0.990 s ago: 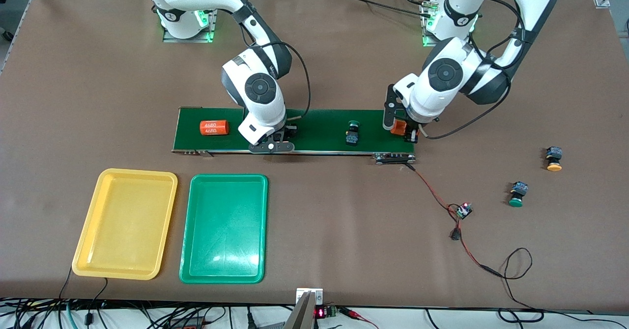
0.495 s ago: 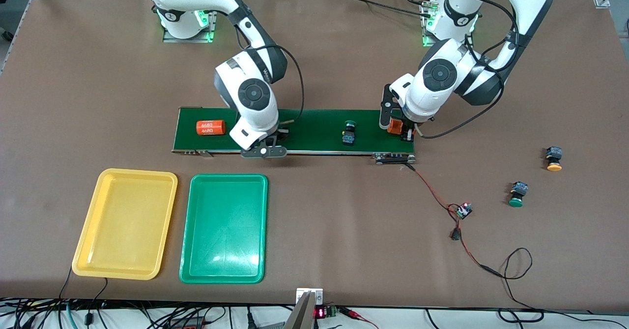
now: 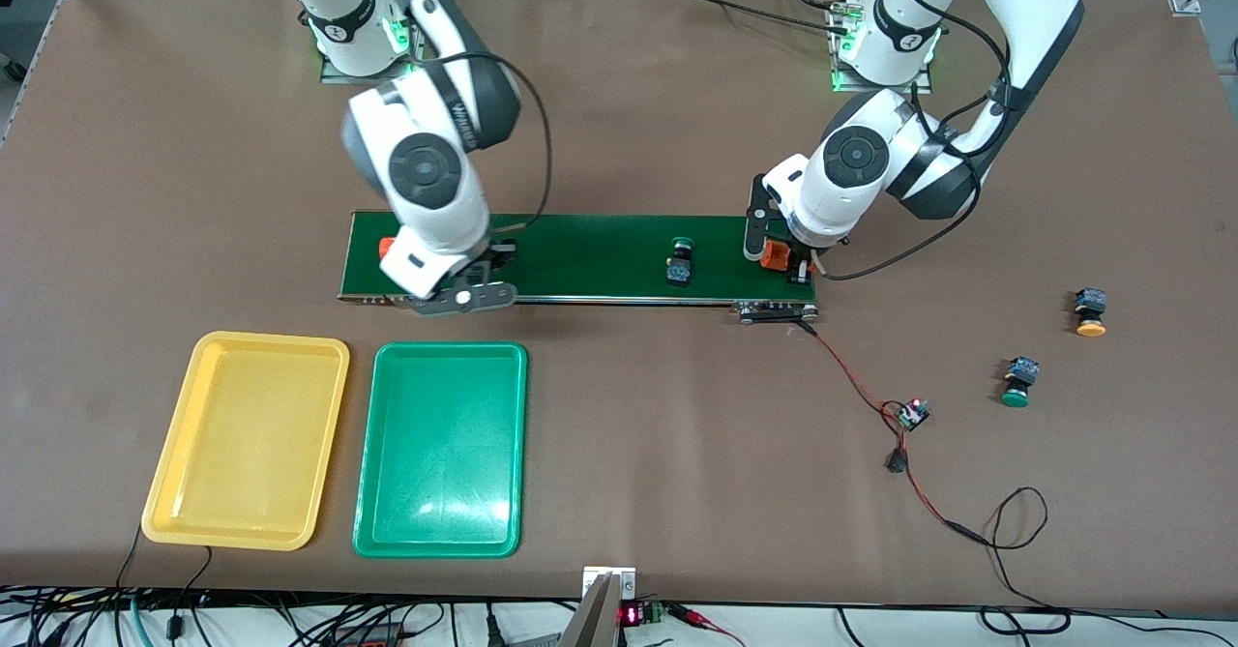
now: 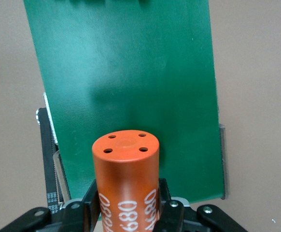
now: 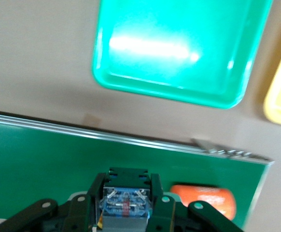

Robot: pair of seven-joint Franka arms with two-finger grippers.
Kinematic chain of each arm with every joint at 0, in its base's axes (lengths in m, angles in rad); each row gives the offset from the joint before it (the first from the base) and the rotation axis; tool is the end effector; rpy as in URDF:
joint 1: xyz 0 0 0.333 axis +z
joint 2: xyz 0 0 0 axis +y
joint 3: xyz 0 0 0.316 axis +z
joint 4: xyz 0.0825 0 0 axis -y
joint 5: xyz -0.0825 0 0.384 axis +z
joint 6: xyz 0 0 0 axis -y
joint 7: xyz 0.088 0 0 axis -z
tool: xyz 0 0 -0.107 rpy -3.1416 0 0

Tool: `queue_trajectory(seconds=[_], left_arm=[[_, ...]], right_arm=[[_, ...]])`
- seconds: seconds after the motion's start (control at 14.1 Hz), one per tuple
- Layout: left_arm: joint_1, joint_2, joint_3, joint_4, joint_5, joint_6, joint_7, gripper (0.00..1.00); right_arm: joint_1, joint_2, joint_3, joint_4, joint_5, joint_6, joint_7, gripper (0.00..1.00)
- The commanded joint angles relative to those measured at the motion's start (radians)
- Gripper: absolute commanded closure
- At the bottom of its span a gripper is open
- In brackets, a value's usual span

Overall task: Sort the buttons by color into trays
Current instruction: 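Open the left gripper on the belt while the right gripper carries the button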

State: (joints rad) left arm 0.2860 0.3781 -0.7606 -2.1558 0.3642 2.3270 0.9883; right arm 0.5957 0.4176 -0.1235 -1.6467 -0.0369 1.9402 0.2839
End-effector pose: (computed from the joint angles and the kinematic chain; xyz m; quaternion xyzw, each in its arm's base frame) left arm 0.4974 -0.2469 0.2607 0.6590 -0.7513 -0.0343 0.0120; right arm 0.5805 0.3031 0.3640 0.9917 0.1051 -0.0408 0.0614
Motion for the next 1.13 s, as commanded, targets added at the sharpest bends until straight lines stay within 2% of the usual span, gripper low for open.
queue_trajectory(seconds=[0.0, 0.07, 0.28, 0.35, 0.42, 0.49, 0.71, 0.92, 1.06], left_arm=[[-0.01, 0.002, 0.001, -0.004, 0.027, 0.014, -0.023, 1.0], [-0.01, 0.008, 0.001, -0.004, 0.027, 0.015, -0.025, 1.0], [-0.01, 0.013, 0.003, -0.004, 0.027, 0.022, -0.048, 1.0], [-0.01, 0.011, 0.003, -0.004, 0.027, 0.022, -0.052, 0.9], [-0.01, 0.01, 0.003, -0.004, 0.027, 0.02, -0.068, 0.49], [-0.007, 0.004, 0.001, -0.007, 0.027, 0.014, -0.1, 0.03], [-0.008, -0.024, -0.002, -0.006, 0.027, 0.009, -0.115, 0.0], [-0.01, -0.053, -0.009, -0.006, 0.025, -0.007, -0.111, 0.0], [-0.007, -0.094, -0.042, 0.002, 0.019, -0.067, -0.109, 0.0]], right_arm=[[-0.14, -0.084, 0.005, -0.089, -0.082, 0.011, -0.223, 0.86], [-0.187, -0.092, 0.005, -0.103, -0.112, 0.022, -0.303, 0.86], [-0.333, -0.102, 0.008, -0.113, -0.123, 0.066, -0.501, 0.86], [-0.365, -0.094, 0.008, -0.111, -0.129, 0.097, -0.518, 0.86], [-0.388, -0.082, 0.013, -0.111, -0.129, 0.12, -0.517, 0.86], [-0.399, -0.065, 0.015, -0.111, -0.132, 0.156, -0.517, 0.86], [-0.438, 0.01, 0.015, -0.113, -0.182, 0.316, -0.52, 0.86], [-0.473, 0.093, 0.016, -0.114, -0.184, 0.475, -0.566, 0.85], [-0.491, 0.151, 0.015, -0.114, -0.184, 0.589, -0.588, 0.85]])
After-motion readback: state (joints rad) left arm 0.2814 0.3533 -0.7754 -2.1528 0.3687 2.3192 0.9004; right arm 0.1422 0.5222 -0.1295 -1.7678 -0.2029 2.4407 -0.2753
